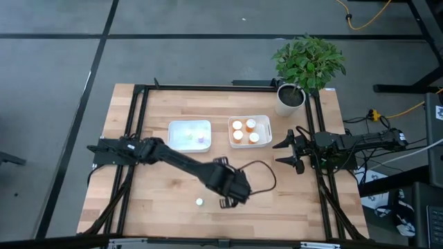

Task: Pick and place medicine bottles into bin by pill shape (circle, oval)
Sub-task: Put the yellow pill bottle into the left white bin, then move the yellow pill bottle from the white bin to the table

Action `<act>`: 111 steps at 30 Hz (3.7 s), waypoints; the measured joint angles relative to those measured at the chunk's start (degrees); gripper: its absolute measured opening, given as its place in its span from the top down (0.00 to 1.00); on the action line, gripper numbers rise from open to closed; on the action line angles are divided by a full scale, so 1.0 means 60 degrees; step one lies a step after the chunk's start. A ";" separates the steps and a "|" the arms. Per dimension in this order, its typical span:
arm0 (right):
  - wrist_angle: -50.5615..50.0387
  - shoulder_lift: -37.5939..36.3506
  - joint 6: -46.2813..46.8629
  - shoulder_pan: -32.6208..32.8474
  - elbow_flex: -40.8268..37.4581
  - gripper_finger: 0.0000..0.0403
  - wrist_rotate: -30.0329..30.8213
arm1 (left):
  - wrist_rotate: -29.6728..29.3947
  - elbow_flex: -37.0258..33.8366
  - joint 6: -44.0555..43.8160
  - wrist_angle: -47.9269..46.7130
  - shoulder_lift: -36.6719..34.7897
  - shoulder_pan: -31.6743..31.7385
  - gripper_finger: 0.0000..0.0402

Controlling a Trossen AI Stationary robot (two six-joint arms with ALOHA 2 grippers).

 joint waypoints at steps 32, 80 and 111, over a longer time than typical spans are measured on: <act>0.0004 -0.0004 0.0002 0.0003 0.0000 0.31 -0.0001 | 0.0116 -0.9747 -0.0766 0.1280 -0.7853 0.2833 0.71; 0.0000 -0.0004 0.0002 0.0000 0.0000 0.31 -0.0002 | 0.0474 -1.4892 0.0535 0.6037 -0.9569 0.4766 0.64; 0.0000 -0.0004 0.0002 0.0003 0.0000 0.31 -0.0004 | 0.1259 -1.4892 0.0496 0.5826 -0.9565 0.4755 0.55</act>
